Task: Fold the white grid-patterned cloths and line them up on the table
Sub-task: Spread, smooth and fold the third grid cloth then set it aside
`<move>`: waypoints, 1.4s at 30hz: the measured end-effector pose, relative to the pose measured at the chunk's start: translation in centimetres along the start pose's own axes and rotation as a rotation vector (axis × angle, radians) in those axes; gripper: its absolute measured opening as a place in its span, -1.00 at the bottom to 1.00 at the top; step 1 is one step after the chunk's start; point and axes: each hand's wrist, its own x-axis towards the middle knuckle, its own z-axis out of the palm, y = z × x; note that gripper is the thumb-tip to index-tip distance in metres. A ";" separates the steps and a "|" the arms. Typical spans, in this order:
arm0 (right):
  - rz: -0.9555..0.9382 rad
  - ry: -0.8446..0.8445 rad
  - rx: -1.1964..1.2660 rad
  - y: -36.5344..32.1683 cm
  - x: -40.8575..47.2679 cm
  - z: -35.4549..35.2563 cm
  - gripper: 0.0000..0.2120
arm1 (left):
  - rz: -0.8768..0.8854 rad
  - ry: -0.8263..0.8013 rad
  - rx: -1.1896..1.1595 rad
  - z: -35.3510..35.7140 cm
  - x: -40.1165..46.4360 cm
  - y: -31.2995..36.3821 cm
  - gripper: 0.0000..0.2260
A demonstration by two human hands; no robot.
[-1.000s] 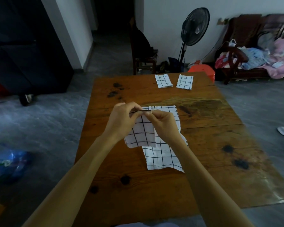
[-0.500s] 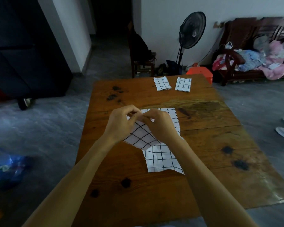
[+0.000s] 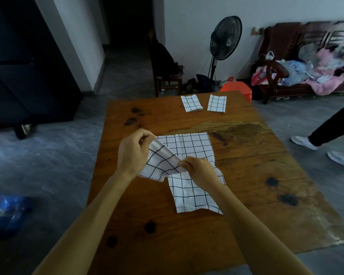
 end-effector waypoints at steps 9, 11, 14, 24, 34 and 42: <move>0.430 -0.373 -0.314 1.8 -0.3 -0.5 -0.75 | 0.060 -0.126 0.094 0.3 0.6 -0.1 -0.91; 0.332 -0.247 -0.265 1.6 0.0 -0.9 -0.78 | 0.066 -0.204 0.110 0.3 0.7 -0.2 -0.92; 0.053 -0.135 0.131 -1.5 1.4 -1.3 -0.70 | 0.030 -0.280 0.089 1.5 -0.2 0.0 -0.95; -0.101 0.035 0.135 -2.7 2.0 -0.2 -0.78 | 0.044 -0.136 0.075 1.0 0.0 -1.0 -0.90; 0.012 -0.100 -0.045 0.6 -0.1 2.5 -0.77 | 0.005 -0.093 0.049 0.6 -0.8 -1.7 -0.93; 0.225 -0.102 0.107 0.3 -0.6 1.0 -0.71 | 0.038 -0.239 0.075 1.4 -0.8 -1.7 -0.93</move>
